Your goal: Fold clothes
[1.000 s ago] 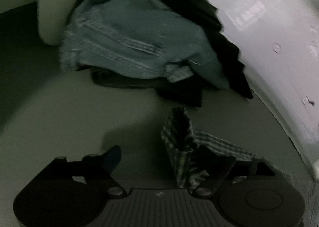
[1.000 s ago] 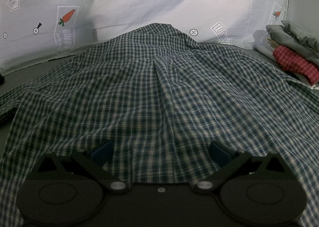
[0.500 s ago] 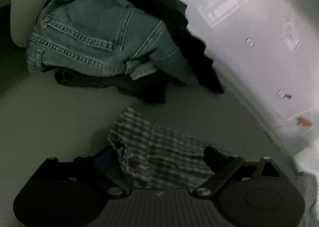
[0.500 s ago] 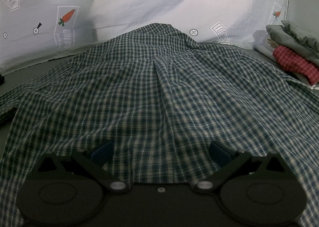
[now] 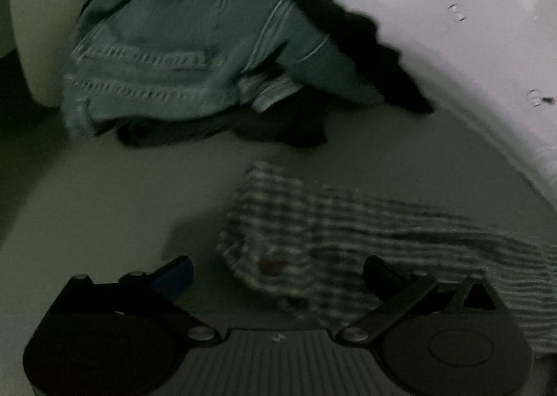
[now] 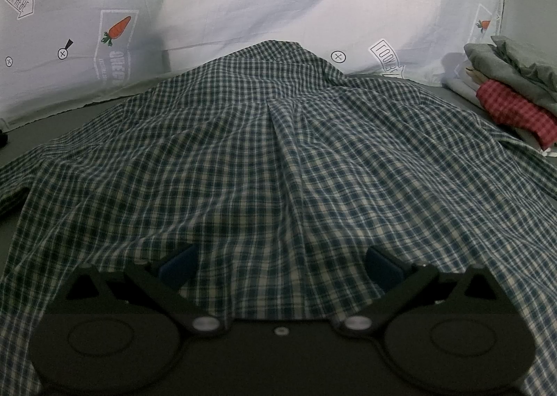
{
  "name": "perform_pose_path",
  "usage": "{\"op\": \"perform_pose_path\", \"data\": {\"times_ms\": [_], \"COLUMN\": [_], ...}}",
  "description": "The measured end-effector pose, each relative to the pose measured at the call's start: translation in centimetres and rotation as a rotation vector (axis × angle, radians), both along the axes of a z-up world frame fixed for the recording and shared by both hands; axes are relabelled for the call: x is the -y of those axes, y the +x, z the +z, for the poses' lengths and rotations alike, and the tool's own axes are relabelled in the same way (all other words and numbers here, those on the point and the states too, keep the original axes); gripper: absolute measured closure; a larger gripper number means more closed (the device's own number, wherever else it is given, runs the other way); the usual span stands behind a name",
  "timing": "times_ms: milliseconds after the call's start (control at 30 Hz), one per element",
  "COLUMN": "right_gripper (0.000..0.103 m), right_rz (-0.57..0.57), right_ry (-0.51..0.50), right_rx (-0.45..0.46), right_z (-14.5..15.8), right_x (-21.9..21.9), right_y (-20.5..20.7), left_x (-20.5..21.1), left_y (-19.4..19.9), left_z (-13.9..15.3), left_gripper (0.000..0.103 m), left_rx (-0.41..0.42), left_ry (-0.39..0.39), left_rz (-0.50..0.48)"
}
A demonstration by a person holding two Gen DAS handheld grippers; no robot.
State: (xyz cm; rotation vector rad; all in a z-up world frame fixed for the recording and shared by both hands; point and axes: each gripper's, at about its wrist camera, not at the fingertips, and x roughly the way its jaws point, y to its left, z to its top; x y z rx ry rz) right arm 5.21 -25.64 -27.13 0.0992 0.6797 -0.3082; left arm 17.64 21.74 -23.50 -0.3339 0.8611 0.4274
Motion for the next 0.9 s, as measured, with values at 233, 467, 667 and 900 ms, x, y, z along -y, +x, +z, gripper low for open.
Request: {"op": "perform_pose_path", "data": {"times_ms": [233,467,667,900], "right_gripper": [0.0,0.0,0.0,0.0], "right_rz": [0.001,0.003,0.004,0.004], "right_ry": [-0.001,-0.001,0.0,0.001], "right_rx": [0.0,0.0,0.001,0.002], "right_z": [0.0,-0.1,0.0,0.0], "right_x": [0.0,0.0,0.1,0.0], "right_y": [0.0,0.0,0.0,0.0], "left_x": [0.0,0.7,5.6,15.4], "left_y": [0.4,1.0,2.1,3.3], "left_z": [-0.2,1.5,4.9,7.8], "left_gripper": [0.002,0.098,0.099,0.08], "left_rx": [-0.006,0.052,0.177,0.232], "left_ry": [0.019,-0.004,-0.095,-0.375], "left_rz": [0.006,0.016,-0.214,-0.663]}}
